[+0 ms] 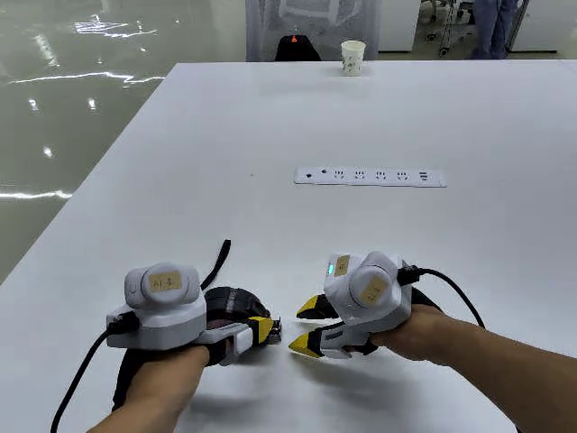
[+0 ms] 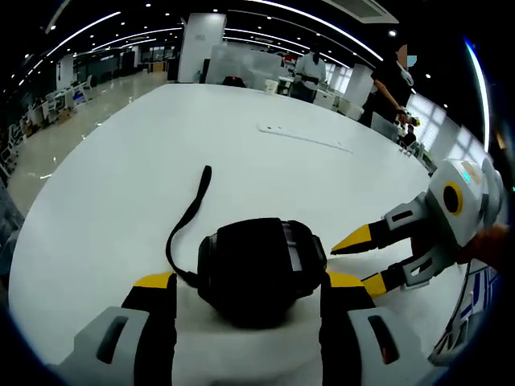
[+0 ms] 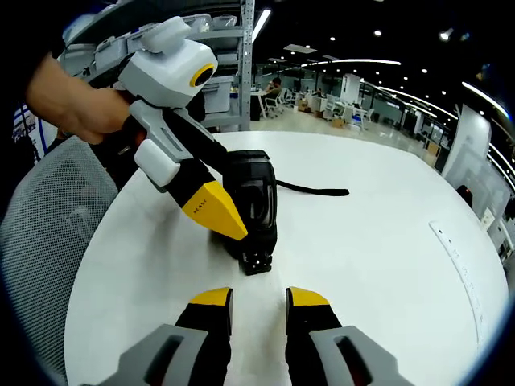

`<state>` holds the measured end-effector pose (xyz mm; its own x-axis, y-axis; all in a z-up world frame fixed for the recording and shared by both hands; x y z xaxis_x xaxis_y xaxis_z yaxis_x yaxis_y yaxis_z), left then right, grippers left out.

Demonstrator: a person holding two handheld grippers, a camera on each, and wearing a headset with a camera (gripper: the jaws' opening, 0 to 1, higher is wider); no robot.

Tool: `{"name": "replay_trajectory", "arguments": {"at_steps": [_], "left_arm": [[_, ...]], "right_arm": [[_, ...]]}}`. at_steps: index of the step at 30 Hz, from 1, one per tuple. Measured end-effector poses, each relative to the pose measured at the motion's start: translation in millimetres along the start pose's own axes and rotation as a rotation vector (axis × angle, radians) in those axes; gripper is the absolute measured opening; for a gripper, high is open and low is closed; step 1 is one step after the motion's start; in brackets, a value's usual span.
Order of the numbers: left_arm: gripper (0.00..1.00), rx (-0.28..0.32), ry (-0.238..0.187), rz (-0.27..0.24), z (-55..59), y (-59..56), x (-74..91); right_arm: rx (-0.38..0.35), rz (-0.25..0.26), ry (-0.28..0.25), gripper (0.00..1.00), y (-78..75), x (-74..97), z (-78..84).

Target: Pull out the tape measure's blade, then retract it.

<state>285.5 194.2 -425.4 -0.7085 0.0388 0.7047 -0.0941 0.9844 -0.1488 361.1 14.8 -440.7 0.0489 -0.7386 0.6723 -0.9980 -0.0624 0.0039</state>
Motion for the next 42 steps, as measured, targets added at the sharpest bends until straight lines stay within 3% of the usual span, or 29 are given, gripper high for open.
{"name": "replay_trajectory", "arguments": {"at_steps": [30,42], "left_arm": [[0.72,-0.093,-0.04,0.065,16.3,5.3,27.0],[0.76,-0.121,-0.059,0.109,21.6,5.4,37.4]], "right_arm": [[-0.153,0.164,-0.052,0.41,39.7,67.6,44.6],[-0.204,0.225,-0.072,0.48,55.0,84.4,57.4]]}}
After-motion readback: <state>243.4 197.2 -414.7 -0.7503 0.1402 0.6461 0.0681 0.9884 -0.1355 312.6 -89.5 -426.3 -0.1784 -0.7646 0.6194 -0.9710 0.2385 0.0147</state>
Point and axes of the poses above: the centre of the closed fingertips' face, and the gripper's own axes: x roughly backward along the fingers, y roughly to its left, z roughly out of its underside, the point moved 10 cm from there along x, roughly backward along the fingers, and after that the axes turned 3 degrees about -z, right-handed, at the moved point
